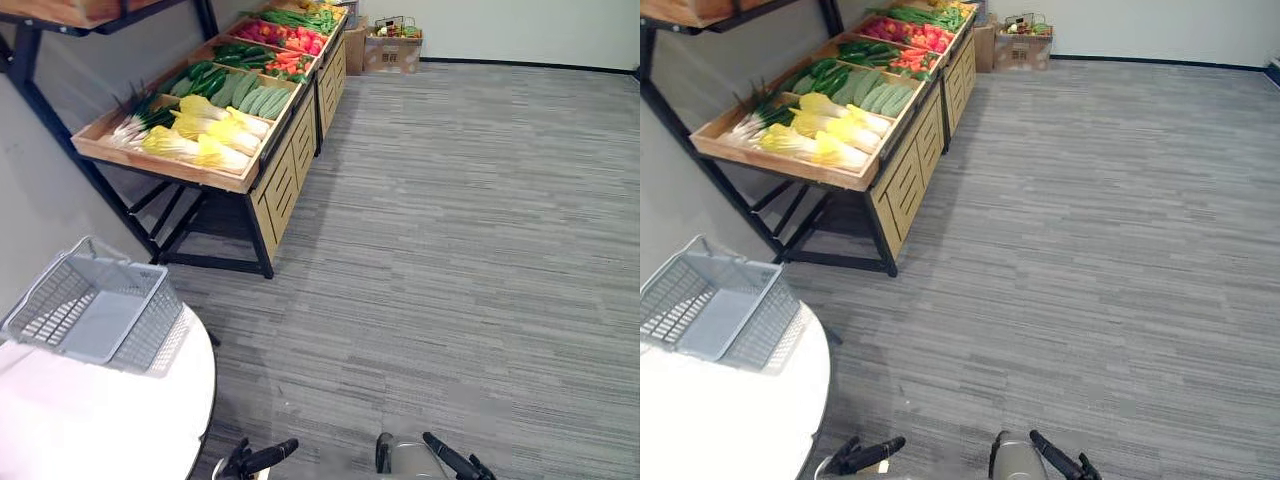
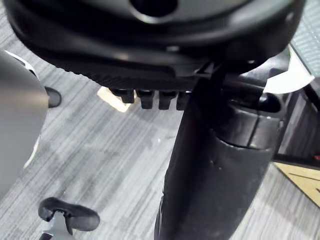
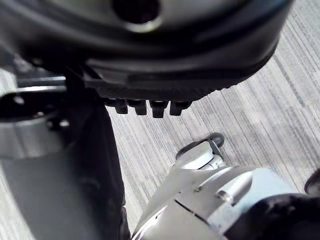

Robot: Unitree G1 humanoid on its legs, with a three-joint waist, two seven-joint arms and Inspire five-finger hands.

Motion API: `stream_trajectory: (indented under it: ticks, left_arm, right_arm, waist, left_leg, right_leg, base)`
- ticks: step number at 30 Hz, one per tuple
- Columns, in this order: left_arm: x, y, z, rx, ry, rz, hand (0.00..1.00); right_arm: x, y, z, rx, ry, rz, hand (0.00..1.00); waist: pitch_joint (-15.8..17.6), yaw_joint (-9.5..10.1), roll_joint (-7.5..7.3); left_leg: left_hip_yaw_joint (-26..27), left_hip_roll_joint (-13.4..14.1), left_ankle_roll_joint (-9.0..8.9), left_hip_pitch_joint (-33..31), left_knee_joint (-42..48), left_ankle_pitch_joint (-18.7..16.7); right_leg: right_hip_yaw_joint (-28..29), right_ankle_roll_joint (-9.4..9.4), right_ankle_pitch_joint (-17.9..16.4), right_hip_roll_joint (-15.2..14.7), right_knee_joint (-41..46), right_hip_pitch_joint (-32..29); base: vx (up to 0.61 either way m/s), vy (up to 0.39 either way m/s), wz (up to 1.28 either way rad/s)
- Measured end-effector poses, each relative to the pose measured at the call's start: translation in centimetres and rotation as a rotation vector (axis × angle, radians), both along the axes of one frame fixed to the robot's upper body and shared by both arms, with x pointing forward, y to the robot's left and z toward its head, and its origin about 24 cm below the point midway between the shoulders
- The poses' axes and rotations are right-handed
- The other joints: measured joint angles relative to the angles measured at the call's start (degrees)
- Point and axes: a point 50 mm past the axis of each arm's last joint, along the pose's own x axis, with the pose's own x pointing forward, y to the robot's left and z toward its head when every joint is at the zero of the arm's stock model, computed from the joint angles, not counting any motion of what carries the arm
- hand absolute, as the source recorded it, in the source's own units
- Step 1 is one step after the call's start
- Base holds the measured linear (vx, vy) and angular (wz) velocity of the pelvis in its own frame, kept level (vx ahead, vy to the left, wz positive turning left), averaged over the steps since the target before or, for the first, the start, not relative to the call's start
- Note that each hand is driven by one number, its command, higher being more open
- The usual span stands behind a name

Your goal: Pick vegetable in the basket

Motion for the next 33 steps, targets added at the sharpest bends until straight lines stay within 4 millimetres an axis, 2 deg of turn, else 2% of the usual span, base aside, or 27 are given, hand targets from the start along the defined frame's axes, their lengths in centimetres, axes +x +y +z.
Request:
stream_trajectory:
  ticks: [1, 3, 5, 6, 7, 9, 10, 11, 12, 13, 15, 16, 17, 18, 19, 21, 23, 25, 27, 33]
  left_arm:
    - [0.2, 0.0, 0.1, 0.000, -0.010, 0.009, 1.00]
    - [0.6, 0.1, 0.2, 0.003, -0.027, 0.025, 1.00]
    - [0.6, 0.2, 0.2, 0.007, -0.028, 0.024, 1.00]
    - [0.6, 0.1, 0.2, 0.007, -0.027, 0.019, 1.00]
    - [0.5, 0.1, 0.2, 0.005, -0.024, 0.019, 1.00]
    - [0.1, 0.5, 0.2, 0.012, -0.014, 0.024, 1.00]
    - [-0.5, 0.9, 0.1, 0.017, 0.000, 0.045, 1.00]
    - [-0.3, 1.3, 0.2, 0.033, -0.008, 0.051, 1.00]
    - [-0.2, 1.3, 0.2, 0.036, -0.015, 0.053, 1.00]
    - [-0.2, 1.4, 0.3, 0.041, -0.025, 0.059, 1.00]
    - [0.2, 1.6, 0.5, 0.049, -0.045, 0.058, 1.00]
    - [0.3, 1.7, 0.5, 0.051, -0.050, 0.056, 1.00]
    - [0.5, 1.8, 0.6, 0.053, -0.054, 0.052, 1.00]
    - [0.5, 1.8, 0.6, 0.052, -0.051, 0.050, 1.00]
    - [0.1, 1.8, 0.4, 0.051, -0.031, 0.043, 1.00]
    - [0.2, 2.3, 0.5, 0.063, -0.033, 0.041, 1.00]
    - [-0.2, 2.9, 0.4, 0.072, -0.001, 0.045, 1.00]
    - [-0.4, 2.7, 0.4, 0.068, 0.009, 0.032, 1.00]
    - [-0.1, 1.8, 0.3, 0.066, 0.013, -0.060, 1.00]
    - [0.0, 1.5, 0.3, 0.064, 0.012, -0.107, 1.00]
  right_arm:
    - [0.0, 0.1, 0.0, 0.003, 0.001, 0.000, 1.00]
    - [0.0, 0.4, -0.1, 0.012, 0.002, 0.000, 1.00]
    - [-0.2, 0.3, -0.1, 0.013, 0.006, 0.004, 1.00]
    - [-0.2, 0.2, -0.1, 0.009, 0.006, 0.004, 1.00]
    - [-0.2, 0.1, 0.0, 0.005, 0.007, 0.004, 1.00]
    - [-0.4, 0.1, -0.1, 0.007, 0.016, 0.002, 1.00]
    - [-0.6, 0.1, -0.2, 0.008, 0.024, -0.002, 1.00]
    - [-0.7, 0.0, -0.1, 0.003, 0.028, -0.007, 1.00]
    - [-0.8, -0.1, -0.1, 0.000, 0.029, -0.011, 1.00]
    - [-0.8, -0.4, -0.1, -0.006, 0.029, -0.024, 1.00]
    - [-1.1, -0.9, 0.0, -0.014, 0.032, -0.055, 1.00]
    - [-1.2, -0.9, 0.0, -0.014, 0.036, -0.057, 1.00]
    - [-1.2, -0.9, -0.1, -0.013, 0.039, -0.062, 1.00]
    - [-1.3, -1.0, -0.1, -0.015, 0.039, -0.067, 1.00]
    - [-1.6, -0.6, -0.2, -0.003, 0.048, -0.079, 1.00]
    - [-1.6, 0.4, -0.4, 0.025, 0.047, -0.077, 1.00]
    - [-1.5, 1.3, -0.6, 0.051, 0.044, -0.079, 1.00]
    - [-1.7, 1.4, -0.6, 0.052, 0.045, -0.079, 1.00]
    - [-1.9, 1.3, -0.6, 0.049, 0.049, -0.085, 1.00]
    - [-1.9, 1.2, -0.6, 0.034, 0.064, -0.056, 1.00]
  waist:
    - [0.00, -0.11, 0.00]
    - [0.08, -0.29, -0.28]
    - [-0.47, -0.27, -0.86]
    - [-0.98, -0.12, -0.30]
    - [-0.77, -0.07, -0.62]
    - [-0.65, 0.11, -0.61]
    - [-0.49, 0.37, -1.13]
    - [-0.50, 0.25, -1.37]
    - [-0.47, 0.25, -1.48]
    - [-0.40, 0.27, -1.69]
    - [-0.30, 0.27, -2.17]
    - [-0.20, 0.30, -2.39]
    - [-0.14, 0.29, -2.53]
    - [-0.12, 0.09, -2.22]
    - [-0.70, 0.03, -2.17]
    - [-0.72, -0.05, -3.85]
    - [-0.47, 0.18, -4.38]
    - [-0.69, -0.10, -4.24]
    - [-0.96, -0.64, -2.42]
    - [-0.67, -0.91, -2.33]
  left_leg:
    - [-0.69, 0.37, -0.02, 0.02, 0.53, 0.62]
    - [-3.37, 1.58, -1.34, -0.66, 3.45, 1.84]
    - [-5.76, 2.56, -3.33, -3.35, 8.26, 3.18]
    - [-6.76, 3.37, -4.90, -5.58, 12.03, 4.10]
    - [-7.42, 4.21, -6.46, -8.27, 17.45, 5.07]
    - [-7.38, 5.73, -8.30, -11.03, 25.09, 7.51]
    - [-5.81, 7.21, -8.54, -12.39, 30.94, 10.48]
    - [-1.94, 9.11, -8.17, -14.62, 37.19, 9.78]
    - [0.65, 9.75, -7.58, -15.66, 39.77, 8.09]
    - [5.06, 10.28, -5.62, -17.13, 41.94, 4.56]
    - [9.99, 8.95, -3.06, -19.95, 39.81, -1.56]
    - [11.63, 8.42, -2.90, -20.62, 37.70, -2.57]
    - [14.46, 7.21, -2.34, -21.69, 31.22, -2.94]
    - [17.06, 5.99, -0.02, -22.34, 23.77, 1.18]
    - [21.28, 4.89, 2.03, -21.28, 19.26, 1.22]
    - [22.77, 2.80, 2.09, -20.06, 13.62, 1.25]
    - [23.48, 0.55, 2.80, -19.49, 8.83, 2.34]
    - [23.29, -1.96, 2.82, -17.25, 2.23, 5.36]
    - [21.91, -4.48, 3.02, -15.21, -6.80, 9.66]
    - [18.75, -4.50, 3.29, -15.52, -7.03, 10.04]
  right_leg:
    - [-0.34, -0.19, -0.62, 0.02, 0.23, 0.53]
    - [-1.92, -0.46, -2.37, 0.17, -0.47, 3.05]
    - [-3.15, -0.55, -3.77, 0.37, -2.69, 5.20]
    - [-3.75, -0.50, -4.04, 0.96, -4.48, 6.39]
    - [-4.41, -0.67, -4.16, 1.67, -6.16, 7.88]
    - [-4.81, -1.61, -4.33, 2.57, -7.88, 10.64]
    - [-5.07, -2.43, -4.40, 2.86, -9.54, 13.23]
    - [-5.79, -2.93, -4.16, 2.85, -11.58, 15.82]
    - [-5.94, -3.08, -4.00, 2.71, -12.72, 17.10]
    - [-6.17, -2.96, -3.67, 2.31, -14.59, 19.20]
    - [-7.69, -2.11, -3.14, 1.18, -17.07, 22.24]
    - [-8.02, -1.94, -3.04, 0.84, -17.42, 22.94]
    - [-8.70, -1.58, -2.85, 0.38, -17.73, 23.53]
    - [-9.20, -0.59, -2.73, 0.60, -17.60, 23.78]
    - [-9.03, 0.57, -3.21, 0.52, -17.55, 23.63]
    - [-8.89, 0.85, -3.05, -0.26, -17.93, 22.76]
    - [-9.56, 2.03, -2.31, -0.84, -19.74, 22.87]
    - [-9.54, 2.70, -1.55, -1.26, -20.25, 22.95]
    - [-10.18, 3.20, -0.73, -0.88, -21.46, 22.77]
    - [-11.66, 3.28, -0.69, -0.77, -20.34, 23.47]
  base:
    - [0.34, -0.213, 0.38]
    - [0.28, -0.223, 0.39]
    - [0.22, -0.233, 0.36]
    - [0.19, -0.229, 0.27]
    - [0.20, -0.226, 0.21]
    - [0.18, -0.174, 0.01]
    - [0.20, -0.137, -0.02]
    - [0.20, -0.122, 0.03]
    - [0.22, -0.082, 0.14]
    - [0.18, -0.030, 0.17]
    - [0.14, 0.026, 0.29]
    - [0.11, 0.113, 0.34]
    - [0.07, 0.126, 0.32]
    - [0.10, 0.184, 0.51]
    - [0.09, 0.133, 0.53]
    - [0.15, 0.170, 0.50]
    - [0.11, 0.145, 0.31]
    - [0.03, 0.089, 0.16]
    - [0.02, 0.110, 0.32]
    - [-0.02, -0.017, 0.26]
